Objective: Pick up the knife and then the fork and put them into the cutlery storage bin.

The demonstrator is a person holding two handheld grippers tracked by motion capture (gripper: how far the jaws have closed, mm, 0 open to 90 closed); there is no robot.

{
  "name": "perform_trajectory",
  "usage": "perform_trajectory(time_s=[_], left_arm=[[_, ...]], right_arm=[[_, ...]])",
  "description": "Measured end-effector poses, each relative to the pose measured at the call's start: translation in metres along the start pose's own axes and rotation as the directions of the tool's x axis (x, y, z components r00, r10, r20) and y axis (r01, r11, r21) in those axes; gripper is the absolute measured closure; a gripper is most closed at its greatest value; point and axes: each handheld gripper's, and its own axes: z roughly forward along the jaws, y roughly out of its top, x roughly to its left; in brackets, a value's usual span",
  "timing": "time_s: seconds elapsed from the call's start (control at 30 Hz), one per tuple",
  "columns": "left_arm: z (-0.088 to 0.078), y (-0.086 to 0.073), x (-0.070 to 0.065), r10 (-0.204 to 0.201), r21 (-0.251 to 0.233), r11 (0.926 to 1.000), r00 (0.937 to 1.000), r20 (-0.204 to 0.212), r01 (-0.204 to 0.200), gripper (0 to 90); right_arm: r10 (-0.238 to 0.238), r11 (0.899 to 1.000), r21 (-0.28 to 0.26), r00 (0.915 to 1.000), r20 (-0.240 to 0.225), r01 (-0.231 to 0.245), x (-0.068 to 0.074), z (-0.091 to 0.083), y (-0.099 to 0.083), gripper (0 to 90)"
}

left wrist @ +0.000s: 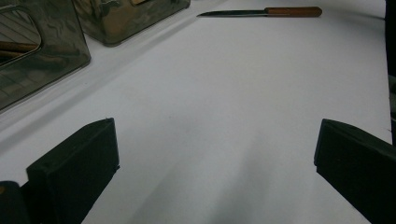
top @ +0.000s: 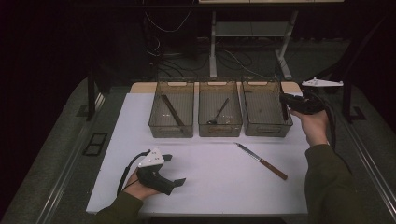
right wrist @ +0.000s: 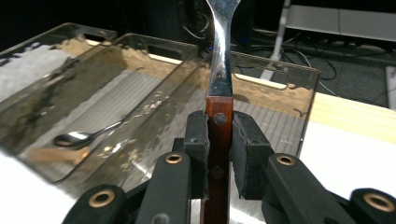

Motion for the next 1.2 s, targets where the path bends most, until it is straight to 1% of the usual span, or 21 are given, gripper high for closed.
perform_trajectory(time_s=[0.07, 0.13, 0.2, 0.27, 0.3, 0.47, 0.6, 0.73, 0.83, 0.9, 0.97, 1.07, 1.2], left_arm=[[0.000, 0.000, 0.000, 0.003, 0.002, 1.0000, 1.0000, 0.001, -0.003, 0.0], [0.000, 0.000, 0.000, 0.004, 0.002, 1.0000, 1.0000, 0.002, -0.004, 0.0], [0.000, 0.000, 0.000, 0.004, 0.002, 1.0000, 1.0000, 0.003, -0.004, 0.0], [-0.001, 0.001, -0.001, 0.004, -0.002, 1.0000, 1.0000, 0.004, -0.004, 0.0], [-0.001, 0.001, -0.001, 0.005, -0.004, 1.0000, 1.0000, 0.006, -0.005, 0.0], [0.000, 0.001, -0.001, 0.007, -0.004, 1.0000, 0.9999, 0.008, -0.007, 0.0], [0.000, 0.001, -0.001, 0.008, -0.005, 1.0000, 0.9999, 0.011, -0.008, 0.0], [0.000, 0.001, -0.002, 0.010, -0.005, 0.9999, 0.9999, 0.013, -0.010, 0.0], [0.000, 0.002, -0.003, 0.009, -0.002, 1.0000, 0.9999, 0.015, -0.009, 0.0], [0.000, 0.002, -0.003, 0.008, 0.000, 1.0000, 0.9999, 0.014, -0.008, 0.0], [0.001, 0.002, -0.003, 0.010, 0.001, 1.0000, 0.9998, 0.015, -0.010, 0.0], [0.001, 0.002, -0.003, 0.009, -0.003, 1.0000, 0.9998, 0.015, -0.008, 0.0], [0.001, 0.002, -0.003, 0.009, -0.003, 1.0000, 0.9998, 0.016, -0.009, 0.0]], right_arm=[[0.024, 1.000, 0.001, 0.9997, -0.003, -0.024, -0.004, 0.007, -0.002, 77.3], [0.028, 0.999, 0.016, 0.9996, 0.010, -0.028, -0.005, 0.013, -0.005, 77.3], [0.021, 0.999, 0.037, 0.9996, 0.020, -0.022, -0.005, 0.019, -0.007, 77.3], [0.000, 0.998, 0.063, 0.9995, 0.032, -0.002, -0.005, 0.024, -0.009, 77.3], [-0.003, 0.997, 0.072, 0.9993, 0.036, 0.000, -0.004, 0.027, -0.010, 77.3], [-0.034, 0.991, 0.134, 0.9982, 0.051, 0.027, -0.004, 0.038, -0.017, 77.2], [-0.039, 0.986, 0.165, 0.9976, 0.057, 0.029, -0.005, 0.042, -0.023, 77.2], [-0.056, 0.980, 0.196, 0.9964, 0.064, 0.042, -0.005, 0.044, -0.029, 77.2], [-0.067, 0.973, 0.226, 0.9957, 0.064, 0.051, -0.004, 0.045, -0.032, 76.9], [-0.078, 0.970, 0.236, 0.9942, 0.074, 0.059, -0.002, 0.045, -0.033, 75.0], [-0.074, 0.972, 0.226, 0.9951, 0.065, 0.058, -0.002, 0.045, -0.032, 63.4], [-0.080, 0.977, 0.204, 0.9942, 0.071, 0.064, 0.000, 0.041, -0.030, 58.4], [-0.061, 0.984, 0.168, 0.9967, 0.053, 0.052, 0.000, 0.033, -0.025, 53.7]])
